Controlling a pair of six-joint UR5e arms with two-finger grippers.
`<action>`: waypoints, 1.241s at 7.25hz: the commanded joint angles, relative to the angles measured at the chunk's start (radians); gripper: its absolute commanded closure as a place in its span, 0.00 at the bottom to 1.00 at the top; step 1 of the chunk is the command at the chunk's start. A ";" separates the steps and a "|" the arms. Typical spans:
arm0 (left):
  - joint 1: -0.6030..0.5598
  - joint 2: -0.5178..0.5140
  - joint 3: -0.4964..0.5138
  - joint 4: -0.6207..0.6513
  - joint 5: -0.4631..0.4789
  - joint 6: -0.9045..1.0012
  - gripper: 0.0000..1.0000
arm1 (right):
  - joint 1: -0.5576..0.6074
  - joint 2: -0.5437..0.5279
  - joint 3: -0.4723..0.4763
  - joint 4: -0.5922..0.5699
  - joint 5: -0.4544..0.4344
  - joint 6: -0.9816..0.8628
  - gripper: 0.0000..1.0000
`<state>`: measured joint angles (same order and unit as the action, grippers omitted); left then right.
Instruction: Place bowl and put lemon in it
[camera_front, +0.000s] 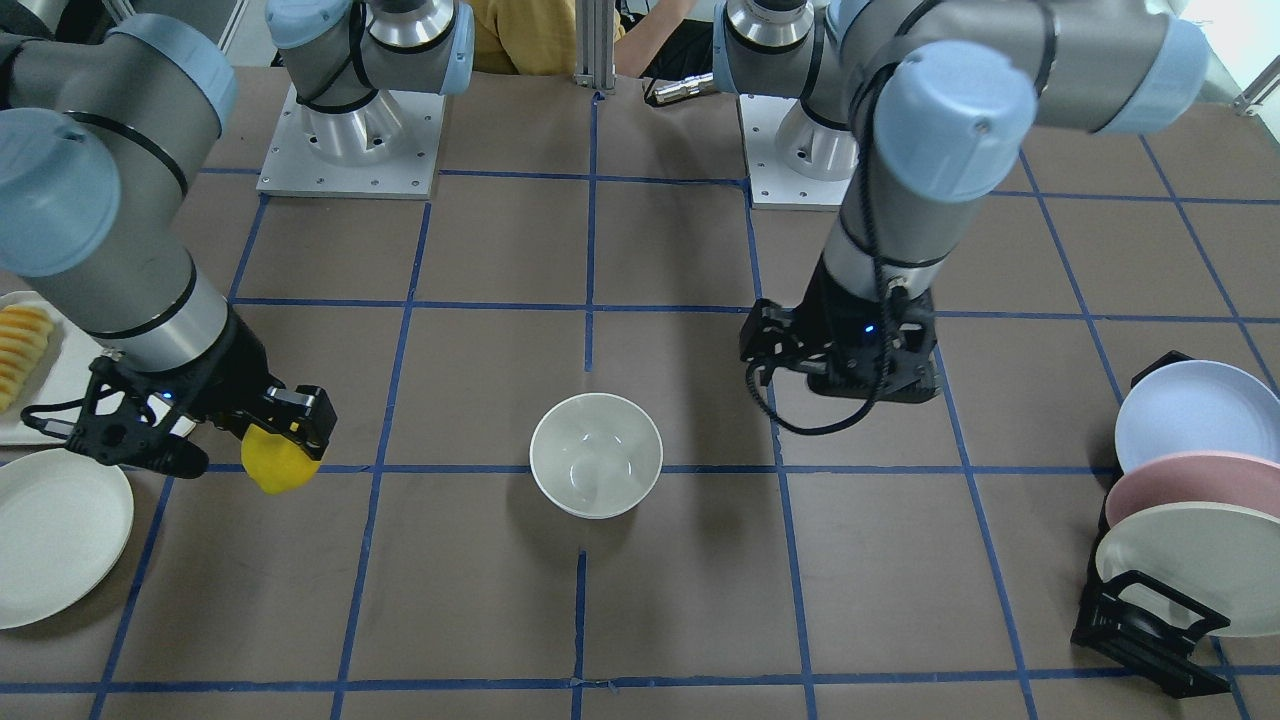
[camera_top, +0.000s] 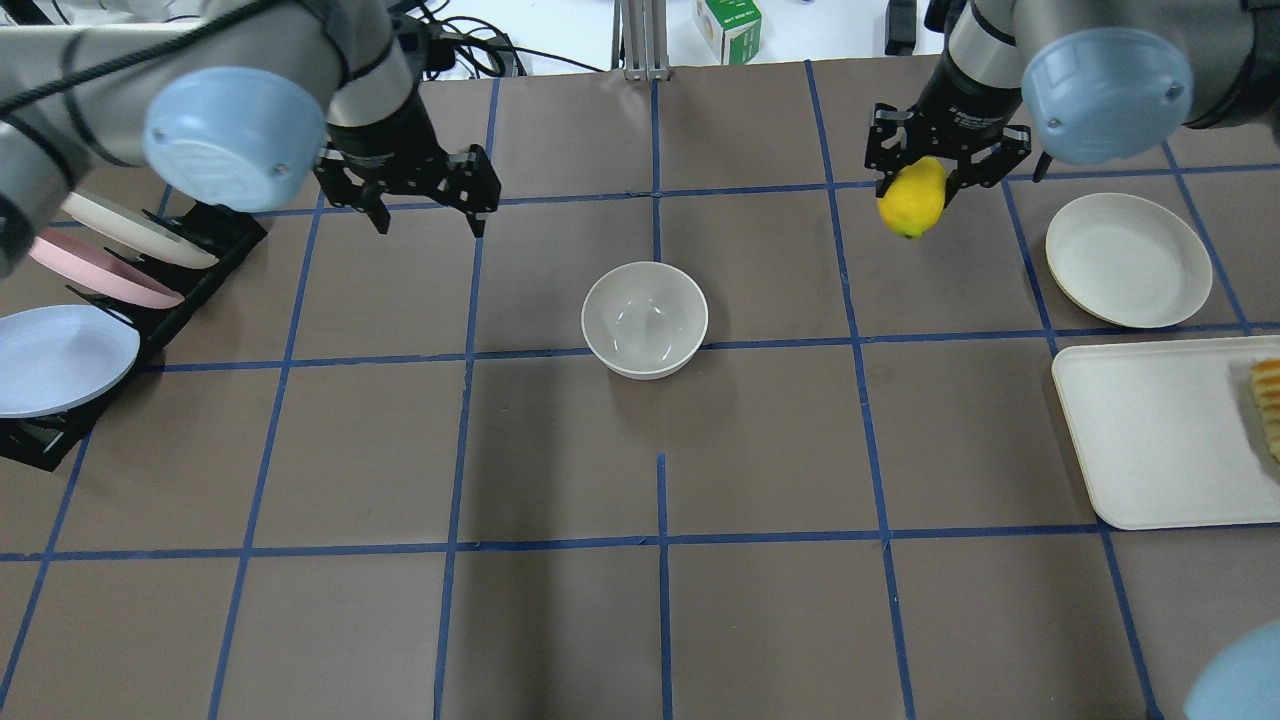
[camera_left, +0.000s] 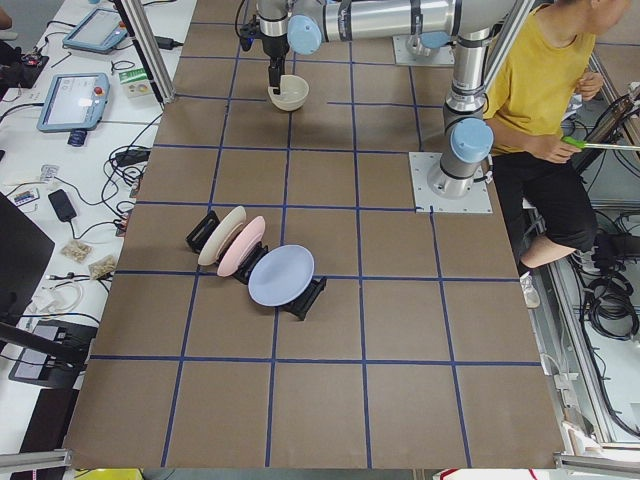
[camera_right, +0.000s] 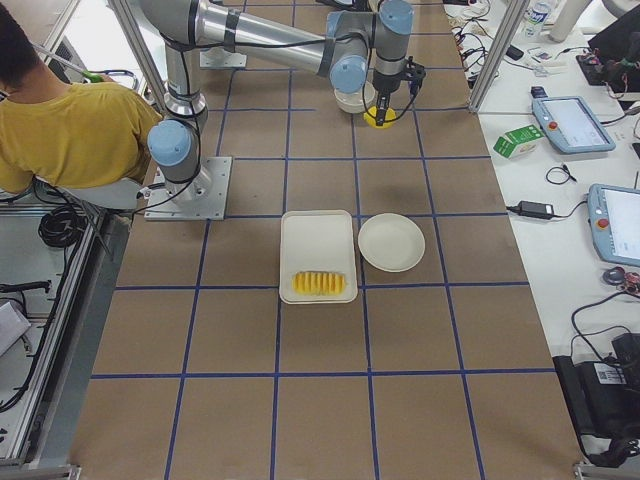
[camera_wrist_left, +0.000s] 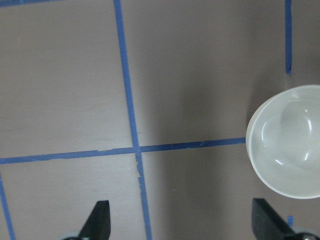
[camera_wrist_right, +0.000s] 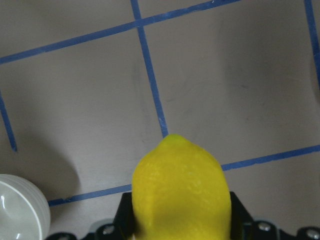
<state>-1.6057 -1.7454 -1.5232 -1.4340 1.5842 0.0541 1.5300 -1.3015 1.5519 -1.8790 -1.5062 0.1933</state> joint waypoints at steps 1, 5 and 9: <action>0.064 0.146 -0.008 -0.115 -0.009 0.073 0.00 | 0.097 0.027 -0.001 -0.051 0.004 0.122 1.00; 0.086 0.204 -0.057 -0.089 -0.023 0.073 0.00 | 0.283 0.152 -0.055 -0.161 -0.005 0.202 1.00; 0.086 0.238 -0.074 -0.146 -0.018 0.053 0.00 | 0.399 0.241 -0.058 -0.210 0.004 0.291 1.00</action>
<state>-1.5201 -1.5085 -1.5962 -1.5759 1.5658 0.1113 1.8956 -1.0975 1.4943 -2.0623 -1.5011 0.4581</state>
